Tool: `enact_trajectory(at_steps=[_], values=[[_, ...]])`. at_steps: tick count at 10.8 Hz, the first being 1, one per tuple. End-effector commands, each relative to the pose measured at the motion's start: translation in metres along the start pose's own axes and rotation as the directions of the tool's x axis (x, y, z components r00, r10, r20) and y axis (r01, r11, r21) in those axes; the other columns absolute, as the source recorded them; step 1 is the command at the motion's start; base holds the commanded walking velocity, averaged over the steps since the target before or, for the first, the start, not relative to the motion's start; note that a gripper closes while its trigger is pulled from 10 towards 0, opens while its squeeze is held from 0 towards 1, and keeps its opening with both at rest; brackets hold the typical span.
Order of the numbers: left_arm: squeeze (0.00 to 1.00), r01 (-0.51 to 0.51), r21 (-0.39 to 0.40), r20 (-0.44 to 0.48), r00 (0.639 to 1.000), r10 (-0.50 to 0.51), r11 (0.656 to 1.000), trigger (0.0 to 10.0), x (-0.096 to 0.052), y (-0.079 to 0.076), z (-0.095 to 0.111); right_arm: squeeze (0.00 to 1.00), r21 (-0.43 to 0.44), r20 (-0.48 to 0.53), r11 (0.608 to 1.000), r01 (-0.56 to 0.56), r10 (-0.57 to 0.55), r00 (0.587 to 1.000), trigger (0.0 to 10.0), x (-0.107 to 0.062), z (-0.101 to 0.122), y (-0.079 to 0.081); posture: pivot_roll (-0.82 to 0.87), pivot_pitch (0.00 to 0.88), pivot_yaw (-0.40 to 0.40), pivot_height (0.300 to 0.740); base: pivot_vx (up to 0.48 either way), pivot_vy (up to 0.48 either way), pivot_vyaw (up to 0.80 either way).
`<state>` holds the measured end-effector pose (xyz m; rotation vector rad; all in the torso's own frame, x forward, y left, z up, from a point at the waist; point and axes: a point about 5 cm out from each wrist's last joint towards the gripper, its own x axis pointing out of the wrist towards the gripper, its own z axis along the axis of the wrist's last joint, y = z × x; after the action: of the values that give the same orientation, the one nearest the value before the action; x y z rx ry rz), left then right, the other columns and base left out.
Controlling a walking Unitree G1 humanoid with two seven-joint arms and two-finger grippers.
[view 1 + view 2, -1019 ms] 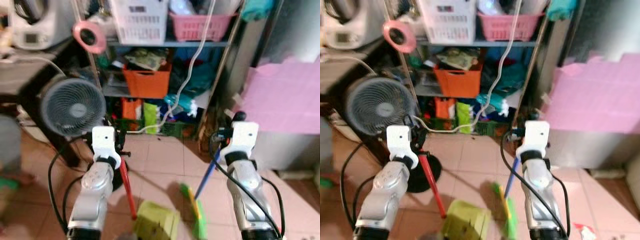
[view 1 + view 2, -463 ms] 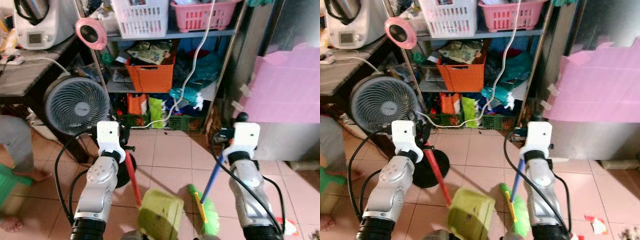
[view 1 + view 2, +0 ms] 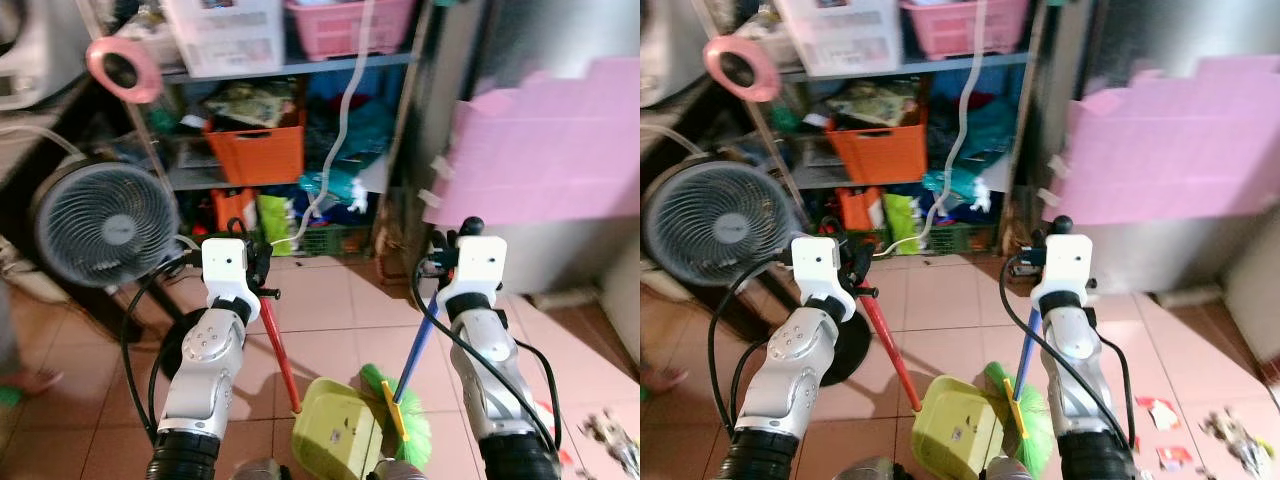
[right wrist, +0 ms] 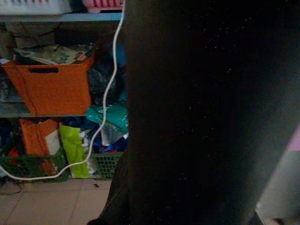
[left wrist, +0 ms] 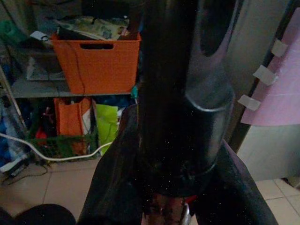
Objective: Sweep floor
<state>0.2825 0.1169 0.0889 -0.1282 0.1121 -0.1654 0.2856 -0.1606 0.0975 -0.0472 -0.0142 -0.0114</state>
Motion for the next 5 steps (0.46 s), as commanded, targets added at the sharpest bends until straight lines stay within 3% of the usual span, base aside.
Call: enact_trajectory(at_steps=[1, 3, 4, 5], values=[[0.0, -0.003, -0.008, 0.052, 0.999, 0.003, 1.0, 10.0, 0.0043, 0.0028, 0.0136, 0.0, 0.012, -0.004, 1.0, -0.009, 0.009, 1.0, 10.0, 0.0016, 0.0001, 0.0027, -0.08, 0.0, 0.083, 0.74, 0.0, 0.0, -0.8], [0.0, -0.003, -0.023, 0.034, 0.999, 0.004, 1.0, 10.0, 0.0007, 0.0019, 0.0086, 0.0, 0.008, -0.009, 1.0, 0.008, -0.008, 1.0, 10.0, 0.0009, -0.0011, -0.0035, -0.08, 0.0, 0.091, 0.74, 0.0, 0.0, -0.8], [0.0, 0.002, -0.024, 0.032, 0.999, -0.001, 1.0, 10.0, 0.0007, 0.0, 0.0084, 0.0, 0.006, -0.006, 1.0, 0.015, -0.015, 1.0, 10.0, 0.0012, -0.0009, -0.0046, -0.09, 0.0, 0.096, 0.74, 0.0, 0.307, -0.8], [0.0, 0.011, -0.025, 0.035, 0.999, -0.01, 1.0, 10.0, 0.002, -0.0019, 0.0101, 0.0, -0.001, 0.007, 1.0, 0.015, -0.015, 1.0, 10.0, 0.0025, 0.0012, -0.0049, -0.08, 0.0, 0.096, 0.74, 0.0, 0.48, 0.0]])
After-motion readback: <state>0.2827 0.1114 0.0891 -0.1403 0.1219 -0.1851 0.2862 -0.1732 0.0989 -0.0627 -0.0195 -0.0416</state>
